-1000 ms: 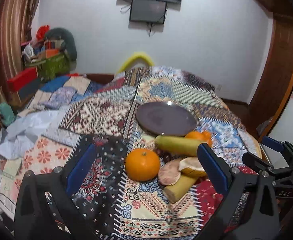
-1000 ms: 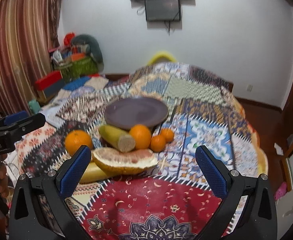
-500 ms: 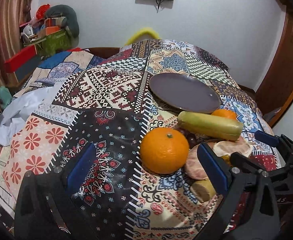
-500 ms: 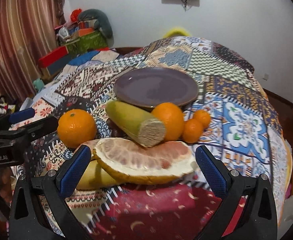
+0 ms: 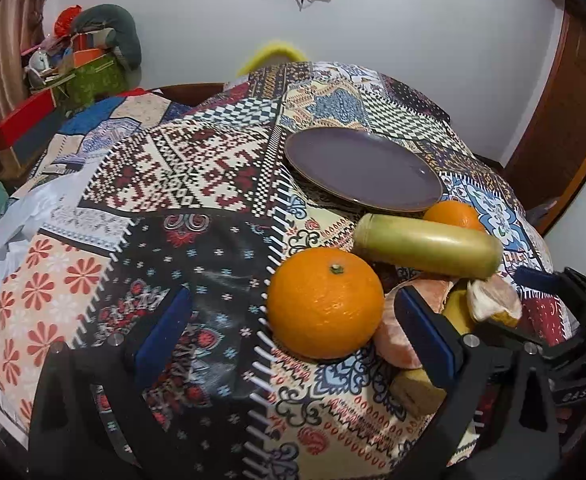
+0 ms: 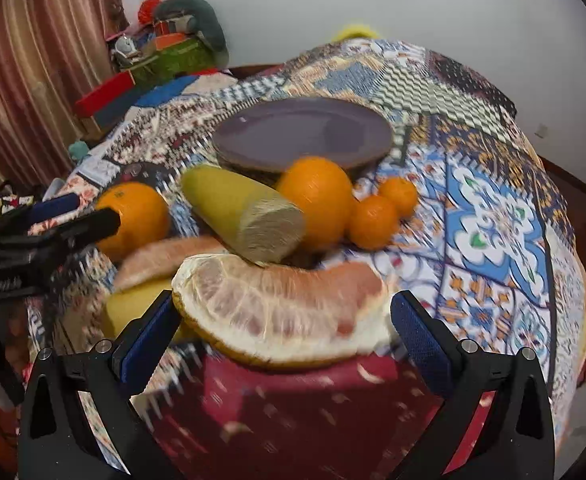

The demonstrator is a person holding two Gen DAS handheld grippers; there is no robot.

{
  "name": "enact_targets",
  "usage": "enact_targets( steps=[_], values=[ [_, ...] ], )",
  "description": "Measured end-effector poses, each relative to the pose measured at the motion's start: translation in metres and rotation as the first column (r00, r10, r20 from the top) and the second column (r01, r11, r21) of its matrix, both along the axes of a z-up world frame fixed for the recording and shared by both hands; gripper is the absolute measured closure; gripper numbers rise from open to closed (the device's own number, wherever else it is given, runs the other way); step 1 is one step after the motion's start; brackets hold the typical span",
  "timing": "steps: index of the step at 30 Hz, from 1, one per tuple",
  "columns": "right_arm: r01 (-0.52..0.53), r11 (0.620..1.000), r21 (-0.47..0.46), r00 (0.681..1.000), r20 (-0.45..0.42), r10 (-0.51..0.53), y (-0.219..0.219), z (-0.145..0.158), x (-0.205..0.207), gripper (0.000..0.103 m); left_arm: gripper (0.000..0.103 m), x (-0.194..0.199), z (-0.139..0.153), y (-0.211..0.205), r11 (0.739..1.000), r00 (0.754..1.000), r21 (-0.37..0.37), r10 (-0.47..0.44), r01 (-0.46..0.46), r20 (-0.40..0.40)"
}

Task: Organize fruits
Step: 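Move the left tool to the large orange while the right tool approaches a pomelo segment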

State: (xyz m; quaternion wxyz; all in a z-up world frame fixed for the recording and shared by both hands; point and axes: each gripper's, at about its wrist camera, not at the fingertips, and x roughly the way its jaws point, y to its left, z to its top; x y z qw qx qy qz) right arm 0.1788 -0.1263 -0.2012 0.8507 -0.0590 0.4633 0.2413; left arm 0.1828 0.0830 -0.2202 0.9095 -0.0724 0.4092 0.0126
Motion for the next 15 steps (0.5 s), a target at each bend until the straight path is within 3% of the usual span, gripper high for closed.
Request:
enact_targets(
  steps=[2,12,15],
  values=[
    [0.018,0.999,-0.03,1.0,-0.003,-0.018,-0.009,-0.003,-0.003,0.0,0.0,0.005,-0.004,-0.002,1.0,1.0,-0.003,-0.002,0.002,-0.009],
    [0.159,0.985,-0.071,0.986,-0.036,-0.161,-0.059,-0.008,-0.002,0.0,0.033,0.022,-0.021,-0.009,0.996,0.997,-0.079,-0.042,0.037,-0.069],
    [0.162,0.986,-0.042,0.986,-0.021,-0.163,-0.062,0.001,-0.005,0.0,0.034,0.022,-0.021,-0.01,0.996,0.997,-0.082,-0.031,0.025,-0.072]
  ],
)
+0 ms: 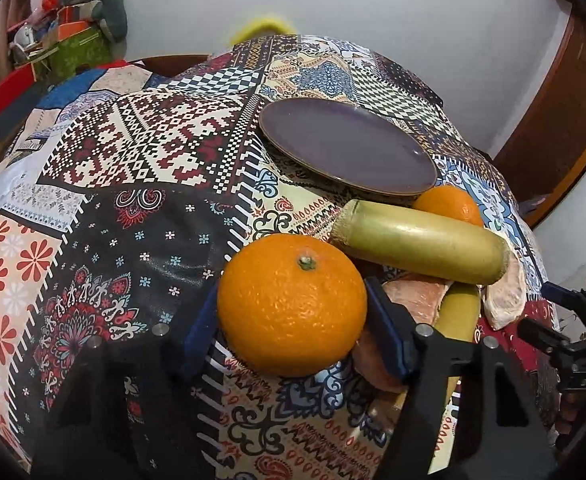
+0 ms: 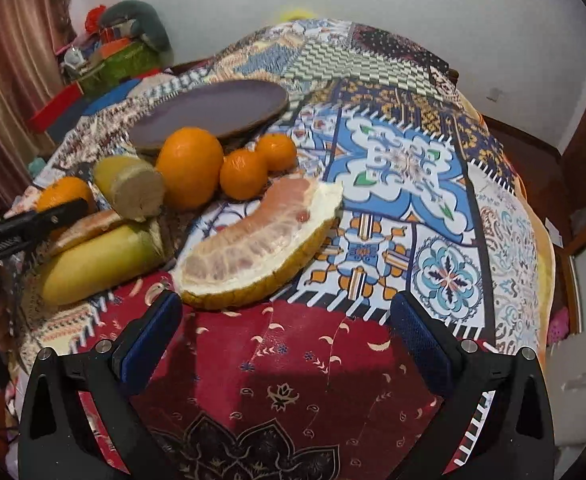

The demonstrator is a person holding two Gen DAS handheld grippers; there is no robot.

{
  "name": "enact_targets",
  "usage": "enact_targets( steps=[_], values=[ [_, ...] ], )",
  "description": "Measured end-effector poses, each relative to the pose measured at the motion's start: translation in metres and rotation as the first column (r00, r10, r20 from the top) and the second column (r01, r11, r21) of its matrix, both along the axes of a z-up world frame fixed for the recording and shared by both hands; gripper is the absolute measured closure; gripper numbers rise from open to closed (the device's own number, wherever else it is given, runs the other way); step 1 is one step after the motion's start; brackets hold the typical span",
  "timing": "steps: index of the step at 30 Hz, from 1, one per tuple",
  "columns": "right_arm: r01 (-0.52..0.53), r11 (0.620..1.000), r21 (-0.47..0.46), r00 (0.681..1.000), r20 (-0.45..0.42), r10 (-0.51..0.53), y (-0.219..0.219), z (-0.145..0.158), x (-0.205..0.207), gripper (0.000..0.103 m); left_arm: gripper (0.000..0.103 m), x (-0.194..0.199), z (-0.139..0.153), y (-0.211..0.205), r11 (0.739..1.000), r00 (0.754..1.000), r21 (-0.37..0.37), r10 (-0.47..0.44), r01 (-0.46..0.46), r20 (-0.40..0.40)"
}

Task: Organize fruits
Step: 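Move the left tool to the large orange while the right tool approaches a pomelo segment, then close the left tool on the large orange while the right tool grasps the pomelo segment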

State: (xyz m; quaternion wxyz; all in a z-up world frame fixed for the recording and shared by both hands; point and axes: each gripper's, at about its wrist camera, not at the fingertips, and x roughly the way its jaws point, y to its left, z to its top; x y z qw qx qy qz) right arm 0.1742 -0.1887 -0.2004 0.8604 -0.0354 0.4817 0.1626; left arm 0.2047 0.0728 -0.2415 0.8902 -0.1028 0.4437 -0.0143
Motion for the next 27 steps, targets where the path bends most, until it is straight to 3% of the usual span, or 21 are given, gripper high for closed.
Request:
enact_targets(
  steps=[7,13,20,27],
  values=[
    [-0.009,1.0,0.024,0.998,0.064,0.008,0.019,0.007,0.013,0.0,0.034,-0.01,0.008,0.001,1.0,1.0,0.018,0.013,-0.013,-0.007],
    [0.0,0.999,-0.046,1.0,0.005,0.0,0.031,-0.016,0.027,0.0,0.034,-0.026,0.016,0.001,0.998,1.0,0.06,0.005,-0.005,0.0],
    [0.023,0.998,-0.056,1.0,-0.02,-0.024,0.0,-0.017,0.015,0.0,0.034,-0.036,0.022,0.004,0.998,1.0,0.06,0.02,-0.021,0.016],
    [0.056,0.998,0.002,0.998,-0.031,-0.056,-0.025,-0.009,0.012,0.005,0.034,-0.038,0.029,-0.002,0.998,0.999,0.062,0.013,-0.015,0.031]
  ],
)
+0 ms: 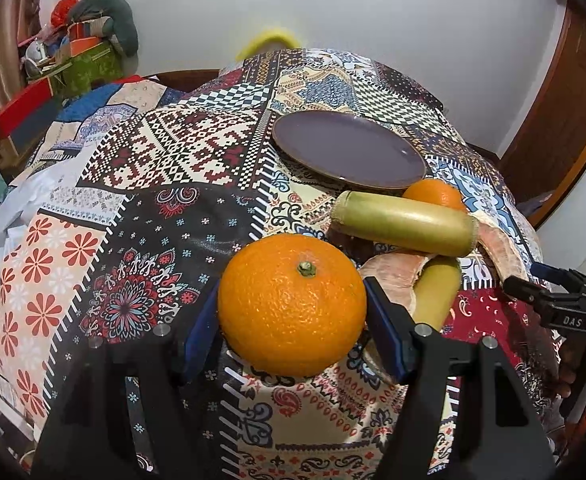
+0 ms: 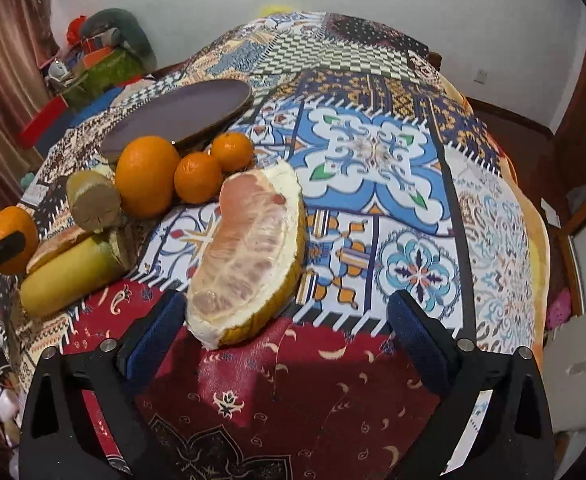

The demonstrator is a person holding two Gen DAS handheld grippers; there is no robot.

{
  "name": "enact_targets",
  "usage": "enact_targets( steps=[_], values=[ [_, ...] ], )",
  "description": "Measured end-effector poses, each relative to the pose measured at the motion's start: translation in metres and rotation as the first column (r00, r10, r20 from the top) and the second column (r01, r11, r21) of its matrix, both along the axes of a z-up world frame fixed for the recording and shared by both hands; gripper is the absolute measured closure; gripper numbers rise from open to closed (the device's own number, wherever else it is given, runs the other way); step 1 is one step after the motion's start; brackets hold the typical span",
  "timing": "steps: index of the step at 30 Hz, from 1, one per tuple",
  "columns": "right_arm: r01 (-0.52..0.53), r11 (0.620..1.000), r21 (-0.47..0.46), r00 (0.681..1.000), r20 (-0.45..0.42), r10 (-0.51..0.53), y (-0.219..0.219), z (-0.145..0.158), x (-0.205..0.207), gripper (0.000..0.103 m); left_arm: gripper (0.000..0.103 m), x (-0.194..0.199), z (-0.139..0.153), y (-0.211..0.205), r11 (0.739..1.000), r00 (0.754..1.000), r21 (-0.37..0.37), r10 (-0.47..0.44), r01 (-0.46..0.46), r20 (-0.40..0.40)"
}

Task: Organize fruits
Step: 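Close the left tool on the large orange while the right tool grasps the pomelo segment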

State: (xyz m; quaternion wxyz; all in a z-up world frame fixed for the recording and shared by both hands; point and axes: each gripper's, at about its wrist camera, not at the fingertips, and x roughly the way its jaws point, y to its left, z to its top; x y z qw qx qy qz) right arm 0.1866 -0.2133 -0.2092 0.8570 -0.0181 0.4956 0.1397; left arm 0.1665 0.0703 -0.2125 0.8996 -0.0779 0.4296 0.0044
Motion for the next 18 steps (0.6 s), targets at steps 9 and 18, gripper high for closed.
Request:
enact_targets(
  steps=[9,18],
  values=[
    [-0.023,0.999,-0.044,1.0,0.007,0.024,0.022,-0.01,0.023,0.022,0.034,0.001,0.015,-0.01,1.0,0.999,0.005,-0.021,0.021,0.033],
    [-0.033,0.999,-0.022,0.999,0.016,0.033,0.018,-0.006,0.023,0.051,0.034,0.01,0.03,-0.02,0.999,0.996,-0.001,-0.042,0.042,0.077]
  ],
)
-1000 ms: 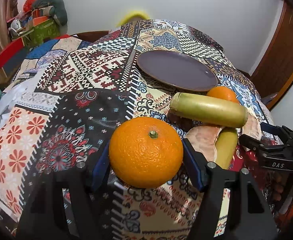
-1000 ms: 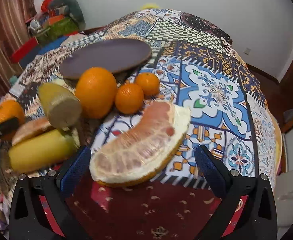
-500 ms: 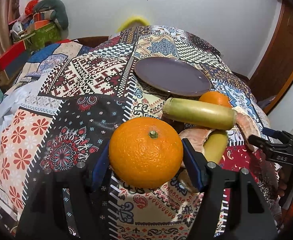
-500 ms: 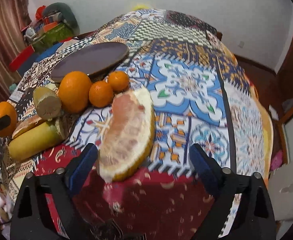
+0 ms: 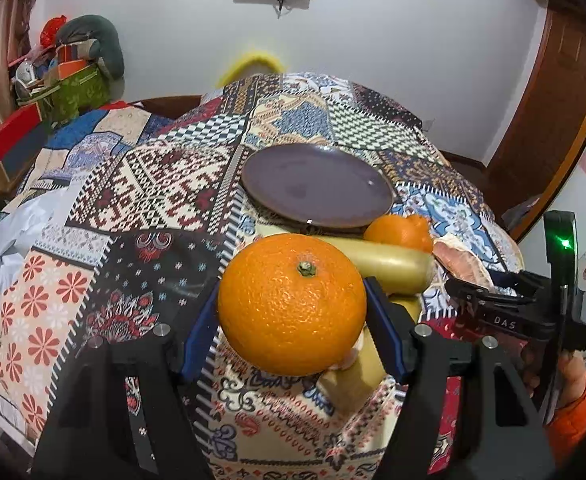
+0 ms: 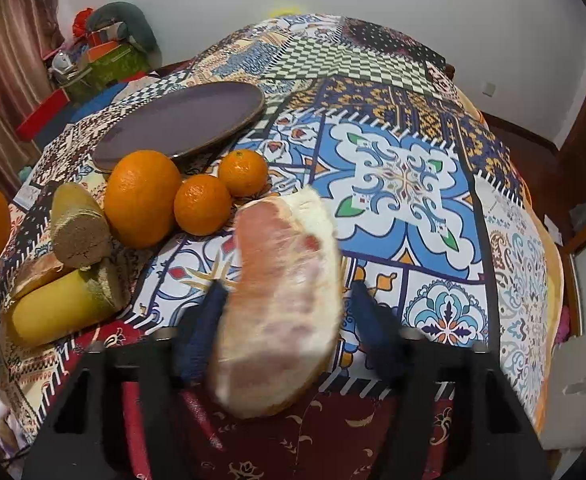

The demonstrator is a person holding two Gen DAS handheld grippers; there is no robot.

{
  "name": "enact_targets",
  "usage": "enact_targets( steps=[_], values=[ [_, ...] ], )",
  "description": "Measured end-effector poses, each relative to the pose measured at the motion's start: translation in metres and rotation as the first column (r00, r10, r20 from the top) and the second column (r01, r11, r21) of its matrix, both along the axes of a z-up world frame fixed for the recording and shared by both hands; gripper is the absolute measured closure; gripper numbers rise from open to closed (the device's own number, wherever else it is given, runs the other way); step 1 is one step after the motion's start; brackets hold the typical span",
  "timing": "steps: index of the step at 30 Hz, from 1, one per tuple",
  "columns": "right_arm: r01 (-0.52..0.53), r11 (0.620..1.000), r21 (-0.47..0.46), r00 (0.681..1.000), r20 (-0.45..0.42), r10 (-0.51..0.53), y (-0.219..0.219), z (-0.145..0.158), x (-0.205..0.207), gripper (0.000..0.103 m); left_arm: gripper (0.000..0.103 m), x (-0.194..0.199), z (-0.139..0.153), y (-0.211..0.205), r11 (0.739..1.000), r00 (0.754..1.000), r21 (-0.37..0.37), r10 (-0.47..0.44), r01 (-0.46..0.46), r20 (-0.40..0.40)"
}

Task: Organize fruits
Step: 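Close the left tool on the large orange while the right tool grasps the pomelo segment, then carry the orange onto the dark plate with the left tool while the right tool sets the pomelo segment there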

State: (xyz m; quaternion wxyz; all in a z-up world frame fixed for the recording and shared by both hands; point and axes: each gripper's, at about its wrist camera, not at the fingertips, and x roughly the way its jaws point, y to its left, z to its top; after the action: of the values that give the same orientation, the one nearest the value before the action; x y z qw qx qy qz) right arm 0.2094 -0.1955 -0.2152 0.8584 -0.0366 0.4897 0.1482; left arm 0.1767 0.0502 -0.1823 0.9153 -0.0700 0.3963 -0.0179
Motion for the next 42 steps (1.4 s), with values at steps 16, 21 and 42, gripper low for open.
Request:
enact_targets(
  steps=[16,21,42],
  values=[
    [-0.028,0.998,0.054,0.991,0.129,0.021,0.005,0.048,0.012,0.054,0.034,0.037,0.025,-0.005,1.0,0.998,0.009,-0.012,0.011,0.07],
    [-0.05,0.997,0.064,0.981,0.191,0.037,0.016,0.068,0.024,0.054,0.034,0.053,0.03,-0.001,1.0,0.997,0.002,-0.003,0.003,0.083],
    [-0.146,0.988,0.043,0.956,0.264,0.13,0.07,0.074,0.086,0.054,0.034,0.126,0.022,0.007,1.0,0.997,0.003,0.005,-0.005,0.081]
  ],
)
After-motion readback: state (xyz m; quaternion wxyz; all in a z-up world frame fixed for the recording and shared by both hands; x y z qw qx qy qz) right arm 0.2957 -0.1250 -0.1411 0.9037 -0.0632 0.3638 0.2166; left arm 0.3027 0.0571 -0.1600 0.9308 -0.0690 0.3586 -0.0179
